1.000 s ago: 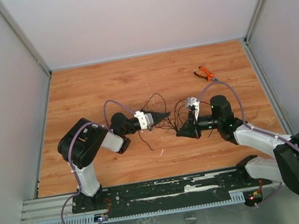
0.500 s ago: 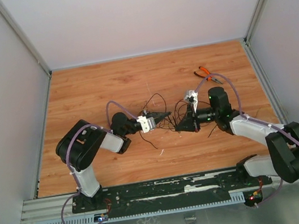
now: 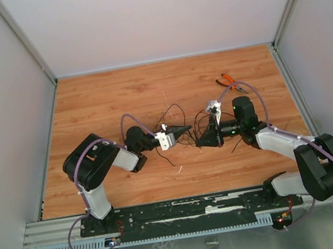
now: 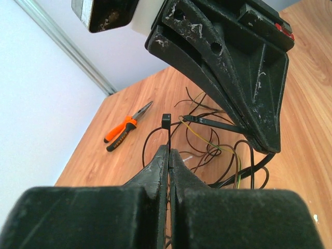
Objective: Zip-tie the wires
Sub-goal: Tie the cable at the center of the board.
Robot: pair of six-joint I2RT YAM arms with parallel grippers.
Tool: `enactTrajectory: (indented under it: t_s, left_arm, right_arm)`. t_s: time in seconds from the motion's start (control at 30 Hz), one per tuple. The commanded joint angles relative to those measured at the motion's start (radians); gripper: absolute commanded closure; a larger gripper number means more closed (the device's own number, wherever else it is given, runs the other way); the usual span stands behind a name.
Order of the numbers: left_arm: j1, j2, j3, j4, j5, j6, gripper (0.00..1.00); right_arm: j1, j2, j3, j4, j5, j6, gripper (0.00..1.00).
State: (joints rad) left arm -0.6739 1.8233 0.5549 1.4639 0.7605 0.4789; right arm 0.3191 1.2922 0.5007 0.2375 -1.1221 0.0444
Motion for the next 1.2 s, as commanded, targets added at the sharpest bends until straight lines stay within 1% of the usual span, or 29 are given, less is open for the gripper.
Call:
enactTrajectory:
  t_s: [0.0,0.53,1.17]
  left_arm:
    - [-0.013,-0.026,-0.012,0.027,-0.022,0.027,1.00]
    - [-0.023,-0.020,-0.023,0.055,-0.046,0.013,1.00]
    - [-0.024,-0.020,-0.022,0.072,-0.059,-0.004,1.00]
  right_arm:
    - [-0.008,-0.006,0.038,0.012,-0.029,-0.007,1.00]
    - [-0.010,0.003,0.057,0.010,-0.025,-0.003,1.00]
    - [-0.014,0.034,0.029,0.010,-0.026,-0.008,1.00]
